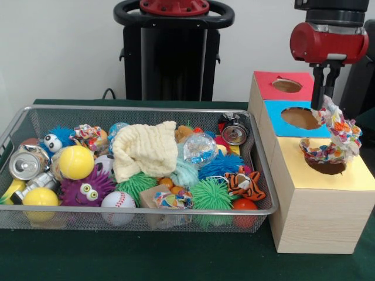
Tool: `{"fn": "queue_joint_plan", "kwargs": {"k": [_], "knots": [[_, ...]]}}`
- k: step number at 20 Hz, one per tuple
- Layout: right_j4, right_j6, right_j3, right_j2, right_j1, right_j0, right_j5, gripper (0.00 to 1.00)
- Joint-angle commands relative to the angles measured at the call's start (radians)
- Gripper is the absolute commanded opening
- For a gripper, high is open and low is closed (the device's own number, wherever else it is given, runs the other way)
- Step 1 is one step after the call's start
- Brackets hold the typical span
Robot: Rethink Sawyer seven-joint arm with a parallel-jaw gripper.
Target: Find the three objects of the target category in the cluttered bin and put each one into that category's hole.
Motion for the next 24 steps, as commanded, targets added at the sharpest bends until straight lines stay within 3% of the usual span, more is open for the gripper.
{"fn": "queue_joint_plan", "kwargs": {"k": [1, 16, 24], "knots": [[-0.017, 0.078, -0.024, 0.041, 0.062, -0.016, 0.092, 0.0], [-0.016, 0.099, -0.067, 0.018, 0.077, 0.024, 0.146, 0.0], [0.006, 0.12, -0.048, 0.036, 0.063, 0.021, 0.08, 0.0]]}}
